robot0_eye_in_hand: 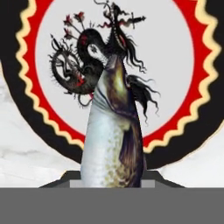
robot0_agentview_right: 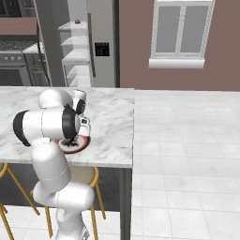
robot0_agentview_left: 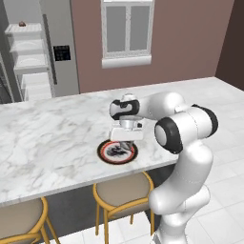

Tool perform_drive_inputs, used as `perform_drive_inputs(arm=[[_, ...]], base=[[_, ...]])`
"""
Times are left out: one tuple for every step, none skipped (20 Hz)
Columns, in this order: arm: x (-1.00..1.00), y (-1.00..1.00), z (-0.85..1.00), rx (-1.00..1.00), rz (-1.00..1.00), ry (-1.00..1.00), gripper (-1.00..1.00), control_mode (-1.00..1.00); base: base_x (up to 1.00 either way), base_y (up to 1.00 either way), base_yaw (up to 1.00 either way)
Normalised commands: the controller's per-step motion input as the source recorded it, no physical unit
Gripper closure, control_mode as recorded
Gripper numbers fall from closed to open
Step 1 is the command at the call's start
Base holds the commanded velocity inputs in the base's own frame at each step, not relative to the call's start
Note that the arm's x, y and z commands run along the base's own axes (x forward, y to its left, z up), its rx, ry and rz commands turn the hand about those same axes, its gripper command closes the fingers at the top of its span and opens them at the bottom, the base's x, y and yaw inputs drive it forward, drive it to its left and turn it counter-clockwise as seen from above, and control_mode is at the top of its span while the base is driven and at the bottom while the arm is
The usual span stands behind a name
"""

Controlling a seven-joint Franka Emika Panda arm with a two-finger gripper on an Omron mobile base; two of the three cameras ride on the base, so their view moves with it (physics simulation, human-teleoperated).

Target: Take the fish from the fridge and place it on the digital scale on the counter by the fridge. Wait a few seconds for a reading, then move it to the plate on the dining counter.

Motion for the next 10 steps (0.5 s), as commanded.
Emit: perform_drive_inputs(arm=[[0.36, 0.01, 0.0, 0.0, 0.0, 0.0, 1.0, -1.0], [0.35, 0.0, 0.0, 0.0, 0.0, 0.0, 1.0, -1.0], [0.34, 0.0, 0.0, 0.0, 0.0, 0.0, 1.0, -1.0], [0.37, 0.0, 0.0, 0.0, 0.0, 0.0, 1.0, -1.0], [0.43, 0.01, 0.0, 0.0, 0.0, 0.0, 1.0, -1.0], [0.51, 0.06, -0.04, 0.0, 0.0, 0.0, 1.0, -1.0], [0.56, 0.08, -0.08, 0.0, 0.0, 0.0, 1.0, -1.0], [0.57, 0.11, -0.1, 0.0, 0.0, 0.0, 1.0, -1.0], [0.58, 0.14, -0.07, 0.0, 0.0, 0.0, 1.0, -1.0], [0.54, 0.13, -0.03, 0.0, 0.0, 0.0, 1.0, -1.0]], base=[[0.0, 0.0, 0.0], [0.0, 0.0, 0.0], [0.0, 0.0, 0.0], [0.0, 0.0, 0.0], [0.0, 0.0, 0.0], [0.0, 0.0, 0.0], [0.0, 0.0, 0.0], [0.0, 0.0, 0.0], [0.0, 0.0, 0.0], [0.0, 0.0, 0.0]])
